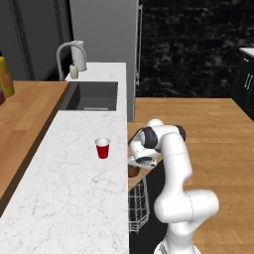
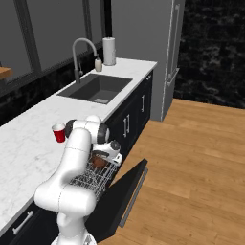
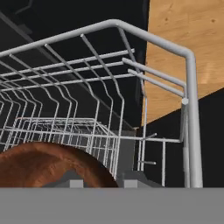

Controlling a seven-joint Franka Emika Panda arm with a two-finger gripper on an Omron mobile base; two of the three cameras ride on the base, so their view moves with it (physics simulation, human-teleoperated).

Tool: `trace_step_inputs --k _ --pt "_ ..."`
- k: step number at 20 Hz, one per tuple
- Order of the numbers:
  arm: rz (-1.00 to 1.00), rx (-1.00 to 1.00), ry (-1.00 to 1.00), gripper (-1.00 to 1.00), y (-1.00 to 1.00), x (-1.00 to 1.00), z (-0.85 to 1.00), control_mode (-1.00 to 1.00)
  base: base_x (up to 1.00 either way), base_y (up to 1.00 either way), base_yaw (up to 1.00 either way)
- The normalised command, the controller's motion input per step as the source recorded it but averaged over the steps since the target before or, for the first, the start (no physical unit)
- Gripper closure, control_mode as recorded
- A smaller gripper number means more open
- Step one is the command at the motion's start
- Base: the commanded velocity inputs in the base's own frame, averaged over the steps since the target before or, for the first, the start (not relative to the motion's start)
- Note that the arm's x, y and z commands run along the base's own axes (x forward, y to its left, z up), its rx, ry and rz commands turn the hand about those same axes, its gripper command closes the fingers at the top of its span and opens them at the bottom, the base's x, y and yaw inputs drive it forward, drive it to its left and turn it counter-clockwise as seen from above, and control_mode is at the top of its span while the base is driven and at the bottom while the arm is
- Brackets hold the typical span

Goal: Pick up the cup and bowl from the counter, place them in the dishwasher, and close the dishwasher door.

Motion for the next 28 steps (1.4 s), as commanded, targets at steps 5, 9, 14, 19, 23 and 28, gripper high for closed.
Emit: trace_step_inputs --k 5,9,14,19,23,28 --pt "0.00 0.00 0.00 -1.00 -0.96 -0.33 -0.76 -1.00 0.00 0.00 0.00" --pt "0.00 0.00 0.00 -1.00 -0.99 -0.39 -0.41 -1.00 0.00 0.00 0.00" --pt "-0.01 0.06 -0.01 -1.00 -0.34 -0.51 0.59 -1.00 0.00 0.00 0.00" --pt "0.00 0.08 -0.02 -1.00 -0.06 -0.64 1.00 -1.00 0.00 0.00 0.00" --pt "0.00 0.06 -0.04 -1.00 -0.03 -0.64 1.00 -1.00 0.00 0.00 0.00" --pt "0.00 0.06 -0.05 -1.00 0.00 -0.53 1.00 -1.00 0.00 0.00 0.00"
